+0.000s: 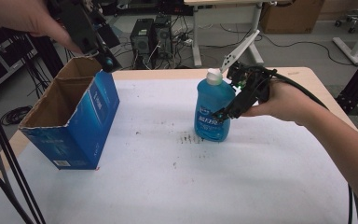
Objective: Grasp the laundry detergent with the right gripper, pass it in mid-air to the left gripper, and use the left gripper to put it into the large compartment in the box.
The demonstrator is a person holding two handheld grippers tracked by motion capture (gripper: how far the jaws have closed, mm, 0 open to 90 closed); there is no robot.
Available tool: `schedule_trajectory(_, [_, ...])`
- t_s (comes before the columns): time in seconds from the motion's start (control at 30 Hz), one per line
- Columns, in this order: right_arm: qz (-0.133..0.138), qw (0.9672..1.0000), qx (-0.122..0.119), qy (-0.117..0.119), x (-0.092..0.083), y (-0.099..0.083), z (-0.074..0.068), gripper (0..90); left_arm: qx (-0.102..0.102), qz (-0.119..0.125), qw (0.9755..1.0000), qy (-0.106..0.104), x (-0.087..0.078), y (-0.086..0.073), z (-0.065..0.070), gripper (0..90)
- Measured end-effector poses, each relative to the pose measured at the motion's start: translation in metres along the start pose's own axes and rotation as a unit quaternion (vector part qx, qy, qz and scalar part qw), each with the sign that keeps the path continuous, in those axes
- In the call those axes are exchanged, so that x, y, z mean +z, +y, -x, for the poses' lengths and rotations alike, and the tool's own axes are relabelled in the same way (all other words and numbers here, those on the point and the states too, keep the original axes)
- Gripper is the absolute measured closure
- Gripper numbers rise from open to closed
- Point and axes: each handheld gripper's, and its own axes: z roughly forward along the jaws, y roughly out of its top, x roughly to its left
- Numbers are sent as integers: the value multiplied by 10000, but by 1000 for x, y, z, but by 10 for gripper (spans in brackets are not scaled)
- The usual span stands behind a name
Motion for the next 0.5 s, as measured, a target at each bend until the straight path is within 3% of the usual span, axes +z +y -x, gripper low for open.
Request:
schedule_trajectory(0.13, [41, 10000, -44, 8, 0, -1, -1, 233, -26, 15, 10000, 6, 0, 0, 0, 195])
schedule_trajectory(0.5, [124, 9999, -47, -57, 1, -2, -2, 238, -34, 24, 10000, 7, 0, -1, -1, 195])
